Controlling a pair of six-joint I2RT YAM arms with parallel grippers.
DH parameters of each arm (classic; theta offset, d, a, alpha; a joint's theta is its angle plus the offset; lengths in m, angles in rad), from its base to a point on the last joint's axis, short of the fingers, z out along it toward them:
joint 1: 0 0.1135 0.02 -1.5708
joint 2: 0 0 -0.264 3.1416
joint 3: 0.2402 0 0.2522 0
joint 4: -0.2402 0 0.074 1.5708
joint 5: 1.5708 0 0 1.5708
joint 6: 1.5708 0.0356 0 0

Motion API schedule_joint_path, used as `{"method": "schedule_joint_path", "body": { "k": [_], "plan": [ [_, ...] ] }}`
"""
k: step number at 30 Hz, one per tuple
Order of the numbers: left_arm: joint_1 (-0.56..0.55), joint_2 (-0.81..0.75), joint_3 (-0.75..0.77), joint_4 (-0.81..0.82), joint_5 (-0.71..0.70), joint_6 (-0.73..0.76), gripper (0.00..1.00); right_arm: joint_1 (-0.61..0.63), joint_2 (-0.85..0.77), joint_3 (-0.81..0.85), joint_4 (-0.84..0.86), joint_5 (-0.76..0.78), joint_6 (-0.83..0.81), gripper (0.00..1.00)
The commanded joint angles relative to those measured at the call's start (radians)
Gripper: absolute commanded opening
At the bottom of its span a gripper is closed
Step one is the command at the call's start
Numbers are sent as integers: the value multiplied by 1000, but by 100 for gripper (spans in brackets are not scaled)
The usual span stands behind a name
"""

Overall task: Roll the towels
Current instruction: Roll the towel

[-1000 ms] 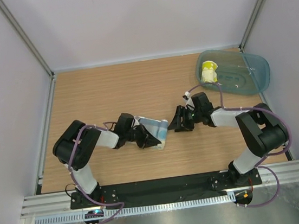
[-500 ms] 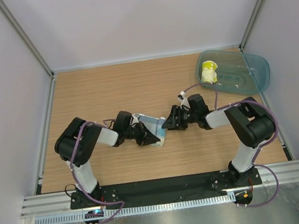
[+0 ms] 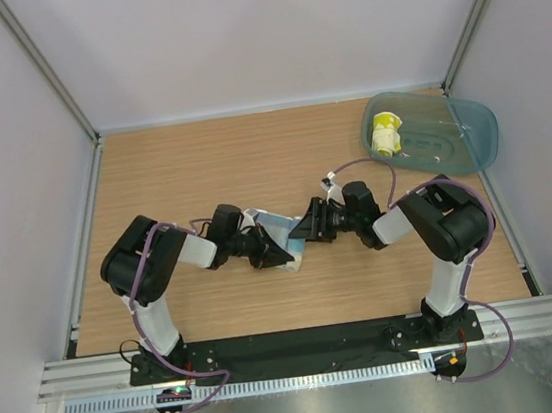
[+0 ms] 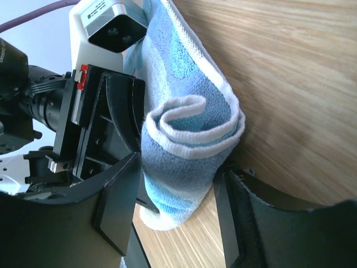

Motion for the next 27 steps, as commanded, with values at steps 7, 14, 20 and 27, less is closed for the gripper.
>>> {"method": "schedule_joint_path", "body": {
  "k": [7, 14, 20, 27],
  "plan": [
    [22, 43, -22, -166, -5, -29, 0, 6, 51, -47, 102, 36, 31, 37],
    [21, -4, -3, -230, -31, 21, 1, 8, 62, -24, 17, 67, 34, 24],
    [21, -173, 81, -578, -219, 211, 13, 8, -6, 64, -284, 134, -35, 21],
    [-45, -329, 205, -869, -500, 383, 21, 17, -50, 160, -584, 197, -72, 17]
  ]
}}
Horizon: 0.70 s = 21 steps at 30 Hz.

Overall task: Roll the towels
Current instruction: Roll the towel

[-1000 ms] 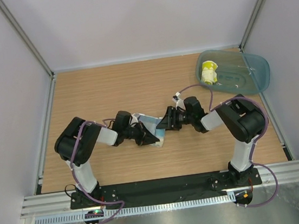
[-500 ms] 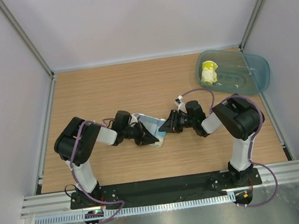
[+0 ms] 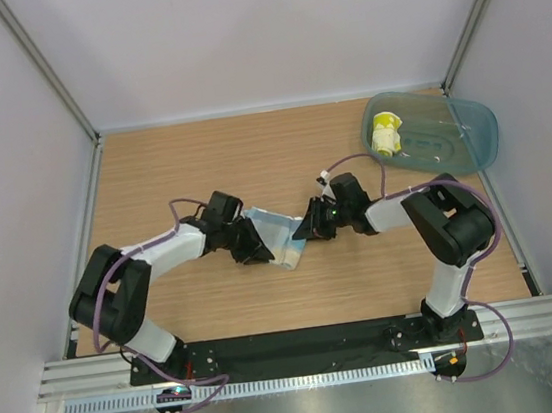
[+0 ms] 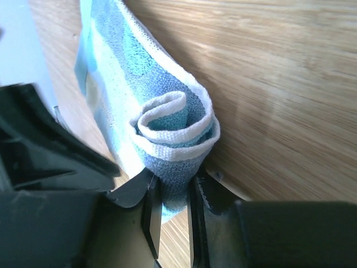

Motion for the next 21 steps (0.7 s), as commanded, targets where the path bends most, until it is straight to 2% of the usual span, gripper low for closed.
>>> {"method": "schedule_joint_path", "body": {
  "k": [1, 2, 4, 5, 9, 12, 21],
  "plan": [
    [-60, -94, 81, -282, -229, 143, 21, 9, -37, 45, -246, 108, -61, 17],
    [-107, -123, 124, -306, -317, 171, 21, 14, -44, 61, -269, 114, -61, 17],
    [-166, -150, 167, -343, -408, 191, 22, 31, -51, 83, -340, 132, -66, 17],
    [-233, -172, 205, -356, -500, 214, 22, 40, -59, 103, -349, 137, -66, 17],
    [-405, -174, 286, -360, -683, 280, 25, 69, -73, 163, -502, 163, -75, 16],
    [-503, -122, 339, -357, -767, 329, 25, 86, -80, 203, -564, 178, -83, 16],
    [-629, 79, 415, -372, -892, 358, 27, 98, -93, 239, -634, 190, -89, 14]
  ]
}}
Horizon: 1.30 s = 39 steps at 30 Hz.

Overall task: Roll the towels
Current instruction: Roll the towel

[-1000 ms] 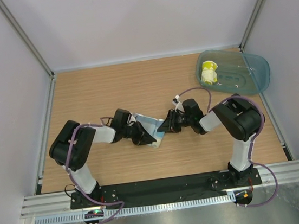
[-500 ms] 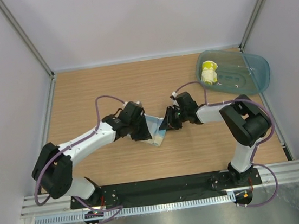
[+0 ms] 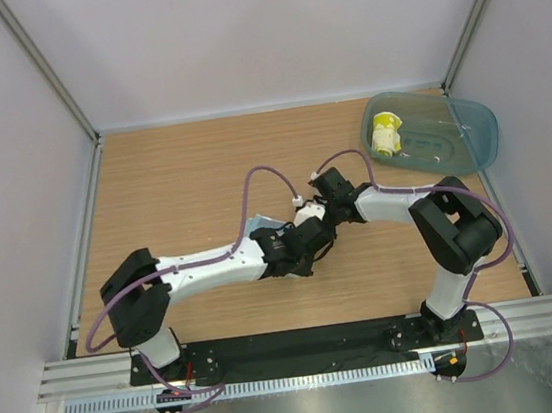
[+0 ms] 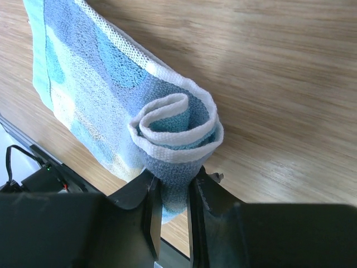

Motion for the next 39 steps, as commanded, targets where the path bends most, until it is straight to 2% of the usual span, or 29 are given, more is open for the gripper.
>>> {"method": "schedule_joint_path", "body": {
  "k": [1, 8, 13, 23, 26, 33, 36, 38, 39],
  "plan": [
    [-37, 61, 48, -46, -133, 20, 28, 7, -38, 26, -75, 24, -22, 14],
    [-78, 146, 62, -59, -182, 12, 33, 7, -46, 25, -84, 23, -22, 14],
    [-80, 178, 33, -34, -161, 21, 38, 7, -47, 28, -87, 16, -24, 14],
    [-78, 204, -19, -1, -182, 18, 52, 5, -44, 48, -104, 0, -29, 14],
    [-72, 233, -20, 0, -171, 15, 52, 7, -40, 54, -108, -8, -30, 14],
    [15, 267, -65, 48, -60, 18, 46, 7, -11, 69, -125, -36, -39, 14],
    [46, 288, -63, 62, 2, 30, 36, 5, -1, 68, -133, -43, -44, 14],
    [54, 302, -56, 60, 25, 40, 24, 5, 6, 69, -137, -51, -50, 14],
    [55, 307, -53, 63, 39, 46, 21, 7, 15, 69, -142, -51, -53, 14]
  ]
}}
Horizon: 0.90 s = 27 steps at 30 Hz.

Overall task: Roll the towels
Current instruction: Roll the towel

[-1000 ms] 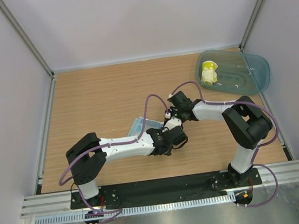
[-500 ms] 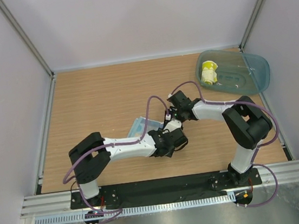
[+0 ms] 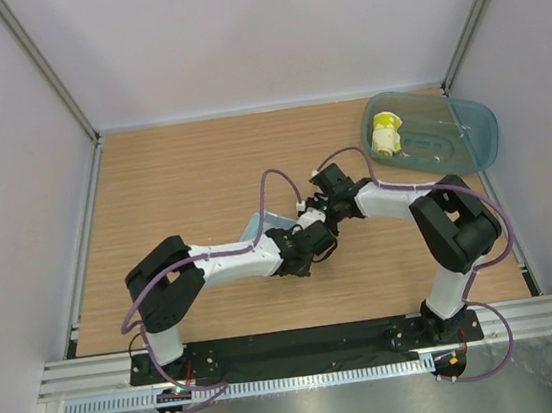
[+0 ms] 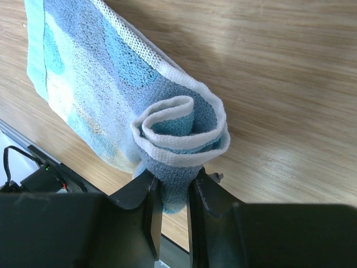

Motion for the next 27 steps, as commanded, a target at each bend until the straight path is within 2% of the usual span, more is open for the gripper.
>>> {"method": "schedule_joint_path", "body": {
  "k": [1, 8, 11, 12, 14, 27],
  "plan": [
    [42, 104, -46, 23, 142, -1, 16, 20, 14, 29, -60, -56, -33, 14],
    [80, 29, -87, 84, 306, 33, 6, 17, 43, 39, -58, -58, -49, 22],
    [97, -18, -113, 101, 391, 24, 6, 3, 40, 41, -75, -42, -60, 32],
    [100, -34, -116, 103, 401, 19, 6, -2, 39, 41, -83, -30, -71, 40],
    [107, -61, -126, 103, 444, 7, 6, -17, 37, 42, -97, -16, -82, 44],
    [130, -120, -144, 101, 470, -50, 4, -124, 48, 76, -195, 113, -151, 49]
  ]
}}
